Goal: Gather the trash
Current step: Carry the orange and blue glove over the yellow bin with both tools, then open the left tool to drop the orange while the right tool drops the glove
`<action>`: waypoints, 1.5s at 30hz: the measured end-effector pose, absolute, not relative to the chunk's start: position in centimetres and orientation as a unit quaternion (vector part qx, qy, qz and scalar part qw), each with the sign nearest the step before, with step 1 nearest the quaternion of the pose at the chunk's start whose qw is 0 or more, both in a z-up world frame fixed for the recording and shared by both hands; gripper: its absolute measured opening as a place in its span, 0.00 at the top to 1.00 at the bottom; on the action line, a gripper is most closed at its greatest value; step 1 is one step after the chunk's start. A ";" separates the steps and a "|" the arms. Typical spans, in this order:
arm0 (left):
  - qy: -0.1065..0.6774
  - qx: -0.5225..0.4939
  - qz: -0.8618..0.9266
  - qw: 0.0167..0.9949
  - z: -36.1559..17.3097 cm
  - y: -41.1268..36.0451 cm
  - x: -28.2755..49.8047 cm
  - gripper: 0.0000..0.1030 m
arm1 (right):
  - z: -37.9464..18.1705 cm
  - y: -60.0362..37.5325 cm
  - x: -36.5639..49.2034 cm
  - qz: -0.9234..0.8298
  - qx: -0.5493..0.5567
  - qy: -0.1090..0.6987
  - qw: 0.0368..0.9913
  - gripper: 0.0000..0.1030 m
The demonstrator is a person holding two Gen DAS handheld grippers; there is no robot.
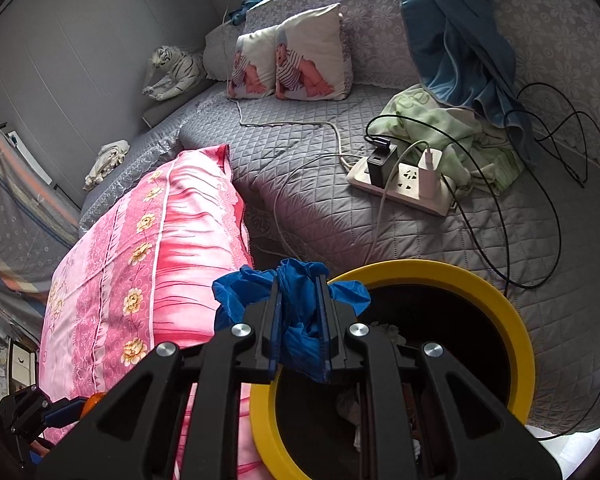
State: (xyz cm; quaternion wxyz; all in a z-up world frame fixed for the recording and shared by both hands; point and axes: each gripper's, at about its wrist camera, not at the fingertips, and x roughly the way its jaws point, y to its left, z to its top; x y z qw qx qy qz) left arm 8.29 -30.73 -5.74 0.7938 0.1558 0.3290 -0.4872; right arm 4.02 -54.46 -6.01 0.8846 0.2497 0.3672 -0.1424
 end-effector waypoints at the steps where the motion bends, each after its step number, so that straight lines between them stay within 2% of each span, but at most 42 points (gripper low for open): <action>1: 0.329 0.156 -0.490 0.792 -5.8 -31.1 8.3 0.67 | -6.0 -54.9 3.7 -0.150 0.251 0.365 0.884 0.86; 22: 0.361 0.163 -0.523 0.755 -9.6 -40.0 8.7 0.66 | -9.6 -60.9 -0.3 -0.253 0.273 0.367 0.853 0.86; 39: 0.392 0.164 -0.529 0.735 -12.2 -42.7 8.8 0.64 | -12.4 -62.2 -0.5 -0.261 0.293 0.386 0.835 0.85; 41: 0.395 0.157 -0.528 0.735 -12.1 -42.5 9.0 0.62 | -12.5 -62.3 -0.4 -0.262 0.293 0.389 0.833 0.80; 43: 0.400 0.147 -0.527 0.735 -12.1 -42.4 9.3 0.53 | -12.6 -62.5 -0.5 -0.269 0.296 0.388 0.831 0.65; 45: 0.406 0.133 -0.522 0.738 -12.0 -42.0 9.9 0.47 | -12.6 -62.9 -0.8 -0.272 0.304 0.383 0.829 0.62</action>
